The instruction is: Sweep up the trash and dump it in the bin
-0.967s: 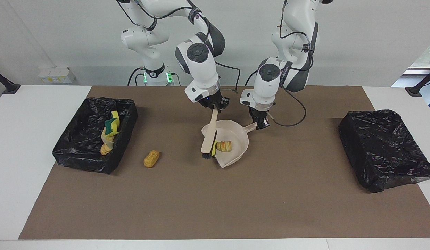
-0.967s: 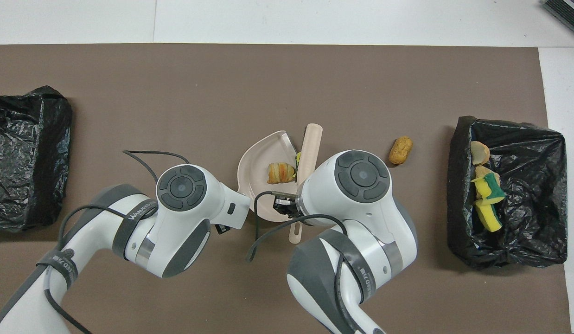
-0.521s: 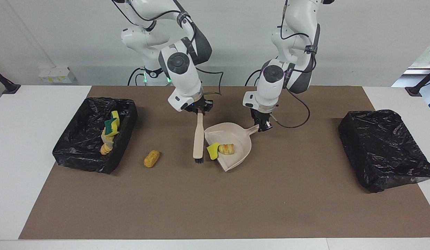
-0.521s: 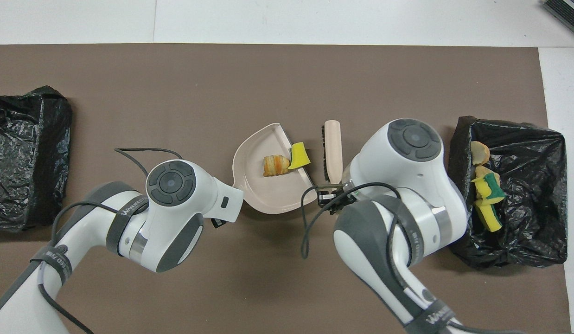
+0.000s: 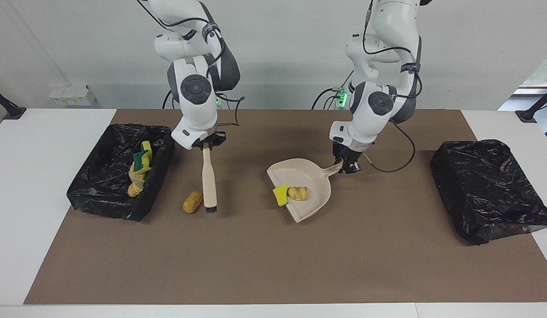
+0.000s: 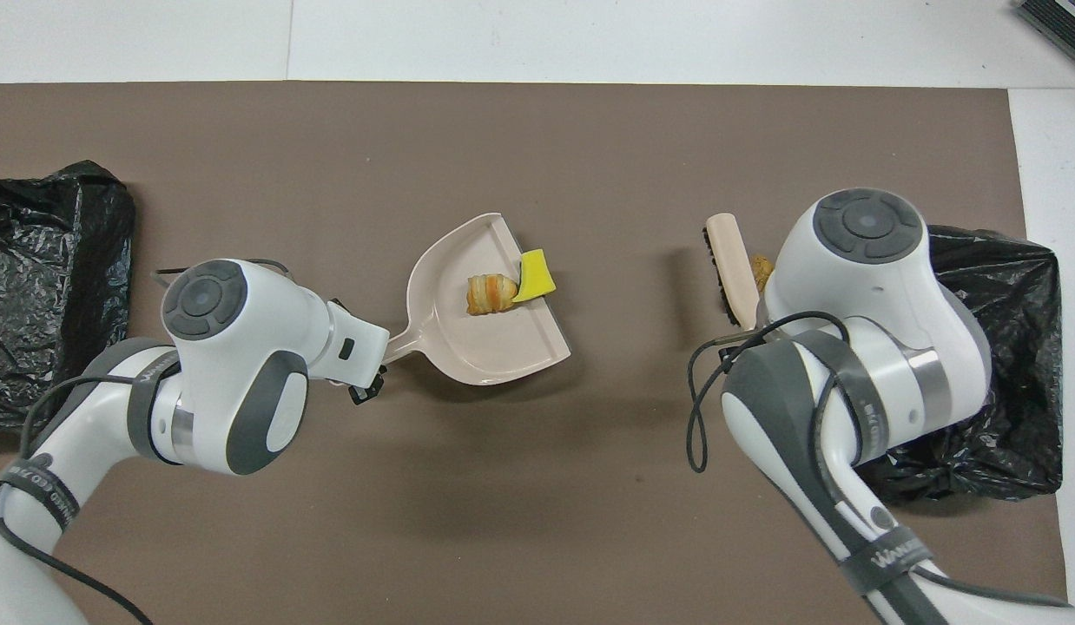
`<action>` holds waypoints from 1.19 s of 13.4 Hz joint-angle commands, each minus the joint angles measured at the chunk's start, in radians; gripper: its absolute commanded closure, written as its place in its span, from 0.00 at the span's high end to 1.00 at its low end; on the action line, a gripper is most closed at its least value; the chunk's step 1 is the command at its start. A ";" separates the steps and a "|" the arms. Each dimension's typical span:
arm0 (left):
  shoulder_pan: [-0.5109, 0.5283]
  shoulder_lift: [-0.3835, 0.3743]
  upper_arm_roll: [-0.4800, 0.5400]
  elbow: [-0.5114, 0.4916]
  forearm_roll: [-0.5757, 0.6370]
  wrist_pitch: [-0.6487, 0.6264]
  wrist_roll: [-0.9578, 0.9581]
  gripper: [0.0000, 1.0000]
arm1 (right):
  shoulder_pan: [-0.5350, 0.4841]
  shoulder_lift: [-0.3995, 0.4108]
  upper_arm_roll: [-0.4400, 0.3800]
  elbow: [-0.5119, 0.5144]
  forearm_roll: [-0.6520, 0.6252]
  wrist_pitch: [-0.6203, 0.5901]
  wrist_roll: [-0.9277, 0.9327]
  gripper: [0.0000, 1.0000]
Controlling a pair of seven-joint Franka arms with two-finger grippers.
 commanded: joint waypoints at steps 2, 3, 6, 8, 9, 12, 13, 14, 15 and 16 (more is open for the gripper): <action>0.114 -0.032 -0.005 -0.008 -0.190 0.001 0.235 0.00 | -0.098 -0.023 0.013 -0.058 -0.091 0.094 -0.070 0.00; 0.140 -0.032 -0.005 -0.009 -0.245 -0.001 0.292 0.00 | -0.124 -0.023 0.014 -0.074 -0.091 0.140 -0.073 0.00; 0.170 -0.039 -0.005 -0.009 -0.340 -0.001 0.354 0.00 | -0.164 -0.005 0.014 -0.110 -0.092 0.163 -0.103 0.00; 0.161 -0.039 -0.004 -0.009 -0.344 -0.004 0.356 0.00 | -0.162 -0.010 0.017 -0.121 -0.091 0.167 -0.108 0.00; 0.151 -0.038 -0.002 -0.008 -0.340 -0.004 0.354 0.00 | -0.152 -0.008 0.019 -0.124 -0.089 0.159 -0.116 0.00; 0.079 -0.039 0.001 0.000 -0.264 -0.004 0.258 0.00 | -0.109 -0.005 0.021 -0.160 -0.031 0.170 -0.117 0.00; 0.066 -0.035 -0.002 0.014 -0.180 -0.005 0.189 0.00 | -0.092 -0.003 0.021 -0.158 0.027 0.174 -0.119 0.00; 0.037 -0.032 -0.002 0.026 -0.091 -0.014 0.111 0.00 | -0.075 -0.005 0.021 -0.158 0.055 0.170 -0.139 0.00; -0.003 -0.033 -0.001 0.026 -0.014 -0.028 0.039 0.00 | -0.063 -0.005 0.021 -0.155 0.063 0.162 -0.171 0.00; -0.017 -0.029 -0.002 0.037 0.055 -0.046 -0.012 0.00 | -0.058 -0.005 0.021 -0.155 0.108 0.170 -0.173 0.00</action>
